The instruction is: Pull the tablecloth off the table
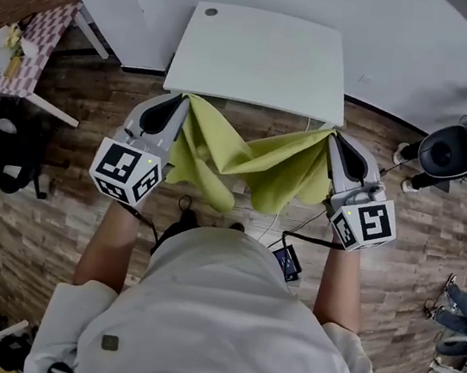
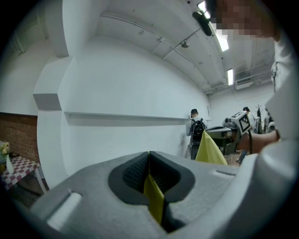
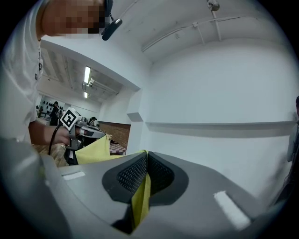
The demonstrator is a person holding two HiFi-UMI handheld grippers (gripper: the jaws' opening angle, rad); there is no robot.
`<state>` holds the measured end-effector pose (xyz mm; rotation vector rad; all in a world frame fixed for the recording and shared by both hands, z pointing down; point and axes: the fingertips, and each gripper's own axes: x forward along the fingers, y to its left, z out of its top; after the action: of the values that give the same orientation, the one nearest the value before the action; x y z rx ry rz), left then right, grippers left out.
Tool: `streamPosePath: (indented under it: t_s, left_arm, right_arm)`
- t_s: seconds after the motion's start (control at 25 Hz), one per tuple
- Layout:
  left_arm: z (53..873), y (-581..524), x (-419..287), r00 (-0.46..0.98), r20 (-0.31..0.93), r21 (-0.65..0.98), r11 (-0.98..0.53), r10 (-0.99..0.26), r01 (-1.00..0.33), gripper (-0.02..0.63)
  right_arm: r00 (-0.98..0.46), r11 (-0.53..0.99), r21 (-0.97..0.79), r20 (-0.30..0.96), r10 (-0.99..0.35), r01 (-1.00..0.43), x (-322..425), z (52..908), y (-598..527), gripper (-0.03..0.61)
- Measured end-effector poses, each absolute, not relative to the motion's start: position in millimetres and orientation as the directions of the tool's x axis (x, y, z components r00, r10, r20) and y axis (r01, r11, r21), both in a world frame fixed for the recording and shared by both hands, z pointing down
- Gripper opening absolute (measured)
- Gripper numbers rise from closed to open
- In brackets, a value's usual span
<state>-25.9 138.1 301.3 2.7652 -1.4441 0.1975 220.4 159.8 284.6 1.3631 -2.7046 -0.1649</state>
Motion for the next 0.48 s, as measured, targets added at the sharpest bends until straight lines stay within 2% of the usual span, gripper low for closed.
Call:
streamPosePath:
  t_s: [0.48]
  left_arm:
    - [306, 140, -53, 0.629, 0.105, 0.006, -0.632, -0.771, -0.775, 0.005]
  right_arm:
    - [-0.565, 0.572, 0.131, 0.09, -0.821, -0.81, 180, 301, 175, 0.013]
